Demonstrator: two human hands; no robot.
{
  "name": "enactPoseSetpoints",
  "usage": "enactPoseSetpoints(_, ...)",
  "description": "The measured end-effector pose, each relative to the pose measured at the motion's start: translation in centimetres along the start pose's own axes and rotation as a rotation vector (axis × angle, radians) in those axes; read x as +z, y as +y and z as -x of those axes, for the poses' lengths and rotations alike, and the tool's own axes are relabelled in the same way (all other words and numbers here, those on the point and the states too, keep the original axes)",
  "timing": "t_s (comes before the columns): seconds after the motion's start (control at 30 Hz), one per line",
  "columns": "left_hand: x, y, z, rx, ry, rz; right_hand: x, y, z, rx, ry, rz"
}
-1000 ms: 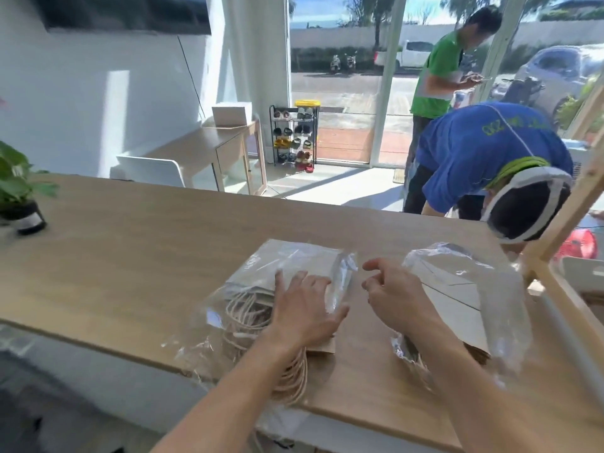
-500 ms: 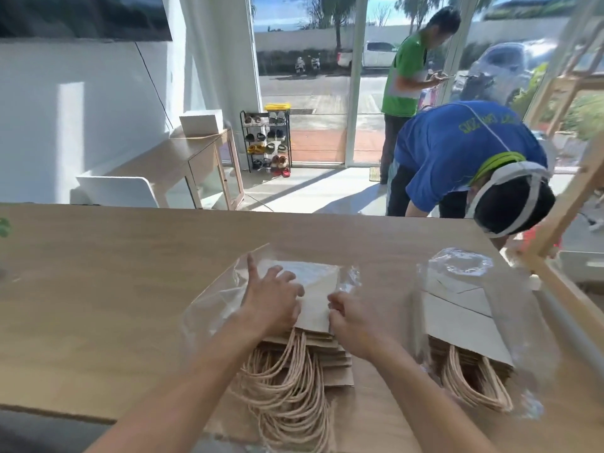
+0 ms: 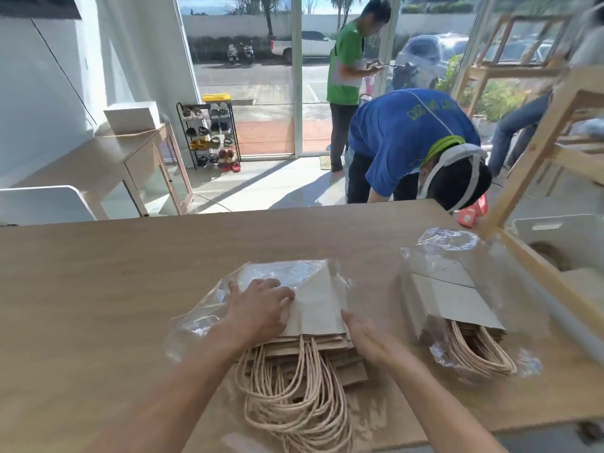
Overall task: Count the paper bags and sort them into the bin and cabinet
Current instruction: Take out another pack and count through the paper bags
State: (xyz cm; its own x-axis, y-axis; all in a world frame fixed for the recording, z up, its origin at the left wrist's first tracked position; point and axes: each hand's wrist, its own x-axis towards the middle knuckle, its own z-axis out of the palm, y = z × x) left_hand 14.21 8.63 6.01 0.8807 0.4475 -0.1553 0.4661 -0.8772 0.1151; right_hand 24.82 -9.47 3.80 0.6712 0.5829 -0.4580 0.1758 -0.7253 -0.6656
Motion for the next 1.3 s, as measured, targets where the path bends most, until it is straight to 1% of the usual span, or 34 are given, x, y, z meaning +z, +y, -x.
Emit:
enactPoseSetpoints(0.17, 0.8, -0.4, -0.1, 0.001, -0.035, 0.243, 0.6, -2.4, -0.4, 0.108, -0.001, -0.036)
enactPoseSetpoints(0.3, 0.7, -0.9, 0.2, 0.011, -0.032, 0.289, 0.9, -3.6, -0.5, 0.131, -0.032, 0.083)
enactPoseSetpoints(0.37, 0.8, -1.2, 0.3, 0.022, -0.036, 0.297, 0.8, -3.9, -0.4, 0.161, -0.048, 0.075)
enactPoseSetpoints(0.5, 0.7, -1.7, 0.5, 0.033, -0.042, 0.313, 1.2, -3.3, -0.1, 0.212, -0.033, -0.129)
enactPoseSetpoints(0.57, 0.5, -2.0, 0.6, 0.034, -0.03, 0.329, 1.6, -3.0, -0.4, 0.191, -0.004, -0.257)
enactPoseSetpoints(0.63, 0.4, -2.2, 0.8, 0.031, -0.013, 0.35, 1.9, -3.0, -0.8, 0.194, -0.012, -0.329)
enactPoseSetpoints(0.73, 0.5, -2.5, 1.1, 0.027, -0.008, 0.374, 2.1, -3.1, -1.2, 0.199, -0.086, -0.349)
enactPoseSetpoints(0.83, 0.5, -2.7, 1.2, 0.024, -0.003, 0.397, 1.9, -3.3, -1.6, 0.162, -0.138, -0.356)
enactPoseSetpoints(0.93, 0.4, -3.2, 1.2, 0.016, -0.001, 0.405, 1.4, -3.7, -1.6, 0.143, -0.262, -0.504)
enactPoseSetpoints(1.0, 0.5, -3.4, 1.4, 0.017, -0.002, 0.404, 1.5, -3.6, -1.8, 0.144, -0.309, -0.577)
enactPoseSetpoints(1.2, 0.8, -3.8, 2.2, 0.045, 0.016, 0.372, 2.9, -3.8, -2.5, 0.087, -0.384, -0.775)
enactPoseSetpoints(1.3, 0.9, -3.7, 2.0, 0.058, 0.025, 0.327, 3.7, -3.7, -2.9, 0.095, -0.388, -0.786)
